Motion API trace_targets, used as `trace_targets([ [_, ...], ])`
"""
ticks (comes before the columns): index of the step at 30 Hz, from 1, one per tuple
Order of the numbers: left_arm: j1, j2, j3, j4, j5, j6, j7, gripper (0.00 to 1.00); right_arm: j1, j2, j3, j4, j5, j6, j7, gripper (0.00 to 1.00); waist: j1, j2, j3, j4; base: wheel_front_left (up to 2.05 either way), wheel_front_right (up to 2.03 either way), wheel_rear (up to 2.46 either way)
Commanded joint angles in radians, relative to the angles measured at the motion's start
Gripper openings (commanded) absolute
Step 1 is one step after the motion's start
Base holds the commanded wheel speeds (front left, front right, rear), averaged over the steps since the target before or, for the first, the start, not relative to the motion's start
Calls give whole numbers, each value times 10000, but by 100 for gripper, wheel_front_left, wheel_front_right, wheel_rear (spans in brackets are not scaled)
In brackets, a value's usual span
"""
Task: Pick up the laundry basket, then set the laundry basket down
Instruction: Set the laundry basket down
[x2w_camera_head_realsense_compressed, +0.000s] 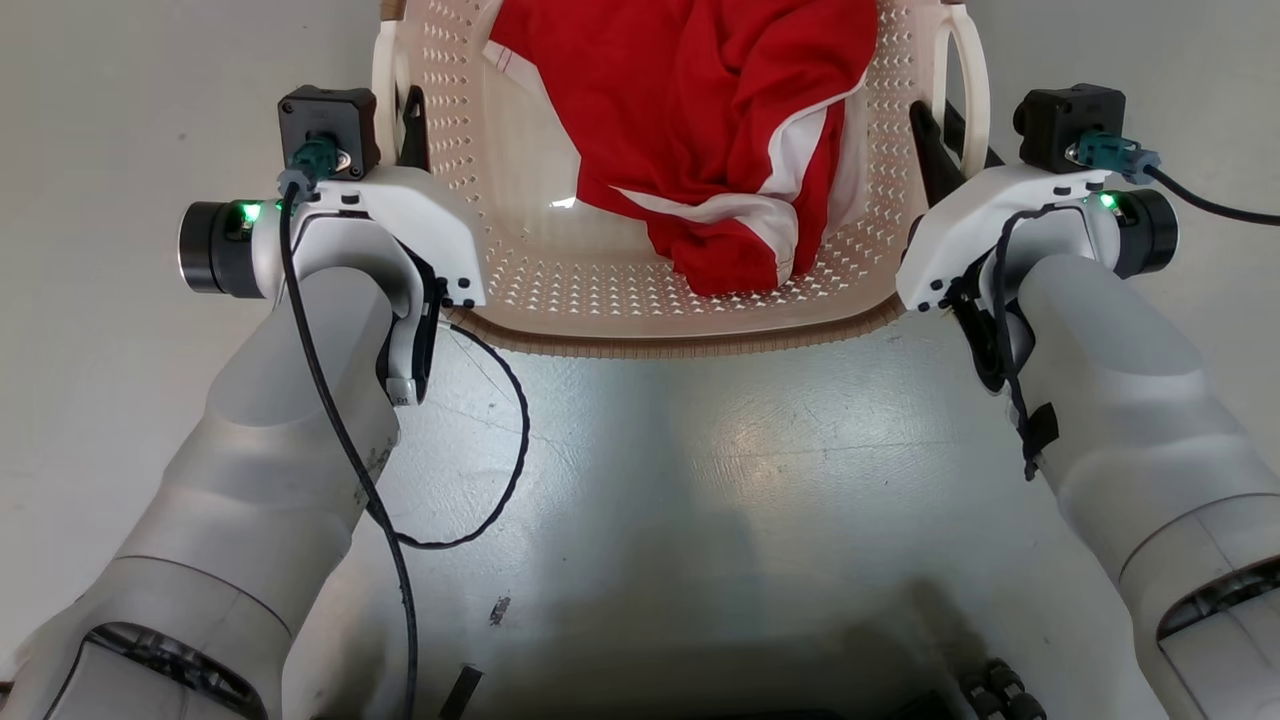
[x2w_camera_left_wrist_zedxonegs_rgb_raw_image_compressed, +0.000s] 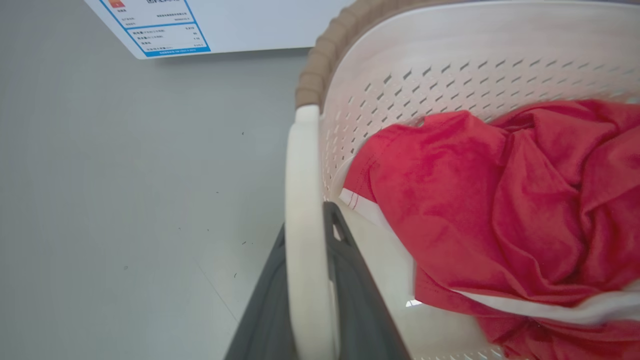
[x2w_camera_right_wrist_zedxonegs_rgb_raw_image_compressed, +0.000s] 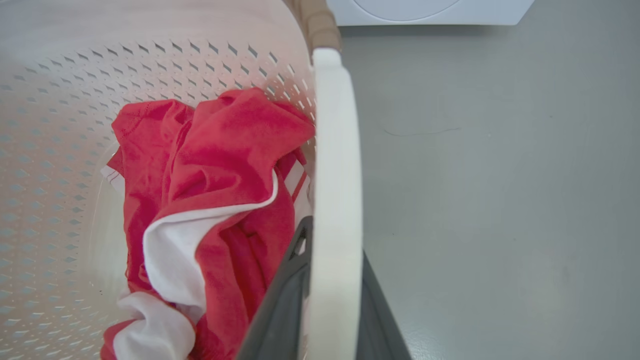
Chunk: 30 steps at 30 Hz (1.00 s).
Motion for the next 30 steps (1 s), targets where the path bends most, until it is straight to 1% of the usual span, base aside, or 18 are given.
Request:
trace_targets([
  [1,255,212,166,-165,195,85,-56,0,523,256,-44,-196,-278,146,-139,0,-1,0,41,11,0,0,0],
  [9,343,224,165,-282,400,114,-57,0,725,256,-471,-291,-689,146,-139,0,-1,0,125,25,0,0,0],
  [23,478,182,81,-244,407,76,-41,0,921,256,-446,-218,-669,146,-139,0,-1,0,153,-11,0,0,0],
  [24,485,176,121,-229,352,96,-11,0,873,256,-543,-199,-714,146,-139,29,-1,0,161,-27,0,0,0],
  [25,482,171,143,-225,322,119,-1,20,833,256,-651,-185,-786,146,-139,93,-1,0,171,-36,0,0,0],
  [26,477,167,133,-212,326,155,14,98,819,256,-770,-159,-850,146,-139,100,-1,0,170,-33,0,0,0],
  [27,475,144,125,-183,313,191,75,100,827,256,-852,-134,-917,146,-139,100,-1,0,162,-19,0,0,0],
  [30,473,87,145,-135,243,266,170,100,845,256,-1062,-114,-1166,146,-139,100,-1,0,125,-3,0,0,0],
])
